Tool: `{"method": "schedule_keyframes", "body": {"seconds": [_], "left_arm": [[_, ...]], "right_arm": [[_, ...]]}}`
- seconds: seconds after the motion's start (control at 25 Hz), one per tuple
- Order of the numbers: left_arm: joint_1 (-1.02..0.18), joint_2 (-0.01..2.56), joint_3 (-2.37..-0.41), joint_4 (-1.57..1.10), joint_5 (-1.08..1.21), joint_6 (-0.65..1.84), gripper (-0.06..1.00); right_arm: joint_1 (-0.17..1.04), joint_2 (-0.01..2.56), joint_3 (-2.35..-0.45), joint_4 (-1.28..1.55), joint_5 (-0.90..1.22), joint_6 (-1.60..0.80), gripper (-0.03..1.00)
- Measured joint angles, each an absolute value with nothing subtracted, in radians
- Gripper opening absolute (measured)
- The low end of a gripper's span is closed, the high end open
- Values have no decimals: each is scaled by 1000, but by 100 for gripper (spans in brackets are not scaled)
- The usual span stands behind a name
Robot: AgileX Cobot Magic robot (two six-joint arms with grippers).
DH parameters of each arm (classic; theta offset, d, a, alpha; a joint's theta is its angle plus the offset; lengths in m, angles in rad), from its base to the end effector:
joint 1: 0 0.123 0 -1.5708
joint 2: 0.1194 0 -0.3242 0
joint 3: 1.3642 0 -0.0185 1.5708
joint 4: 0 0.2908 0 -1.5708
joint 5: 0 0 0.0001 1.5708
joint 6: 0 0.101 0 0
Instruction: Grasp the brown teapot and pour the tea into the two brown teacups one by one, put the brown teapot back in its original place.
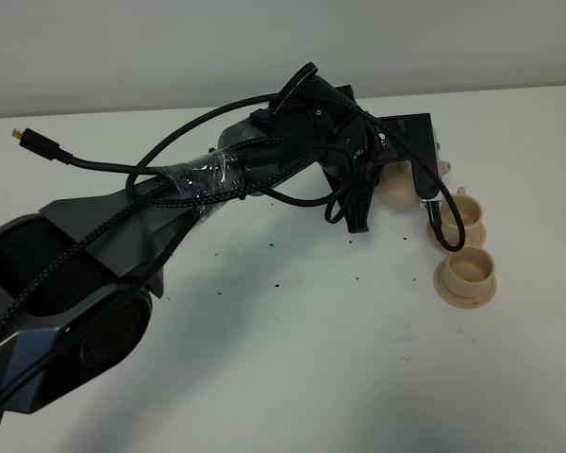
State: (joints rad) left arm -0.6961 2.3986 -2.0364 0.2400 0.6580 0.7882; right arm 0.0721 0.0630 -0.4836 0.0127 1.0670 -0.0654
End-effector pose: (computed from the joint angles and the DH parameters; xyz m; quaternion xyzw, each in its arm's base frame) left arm 0.4764 -0.3790 0.1717 0.6866 0.6495 0.1134 0.3064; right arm 0.0117 0.0020 0.2857 -0.0601 0.8727 0.0080 0.4845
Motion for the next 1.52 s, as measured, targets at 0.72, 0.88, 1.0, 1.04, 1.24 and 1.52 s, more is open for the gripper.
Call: {"method": "schedule_keyframes", "body": {"seconds": [0.72, 0.88, 1.0, 1.04, 1.24, 1.52], "left_arm": [[-701, 2399, -2036, 301, 662, 930, 12], [-701, 2401, -2036, 304, 662, 958, 12], [-702, 2411, -2036, 319, 660, 962, 12], [-704, 2416, -2036, 328, 657, 964, 12], [-718, 2420, -2037, 387, 648, 964, 12], [-722, 2420, -2038, 402, 640, 963, 12]], "right_arm": [[72, 63, -484, 13, 1067, -65, 33], [72, 63, -484, 13, 1067, -65, 33], [72, 63, -484, 13, 1067, -65, 33], [72, 63, -484, 13, 1067, -65, 33], [72, 63, -484, 13, 1067, -66, 33], [72, 63, -484, 13, 1067, -66, 33]]}}
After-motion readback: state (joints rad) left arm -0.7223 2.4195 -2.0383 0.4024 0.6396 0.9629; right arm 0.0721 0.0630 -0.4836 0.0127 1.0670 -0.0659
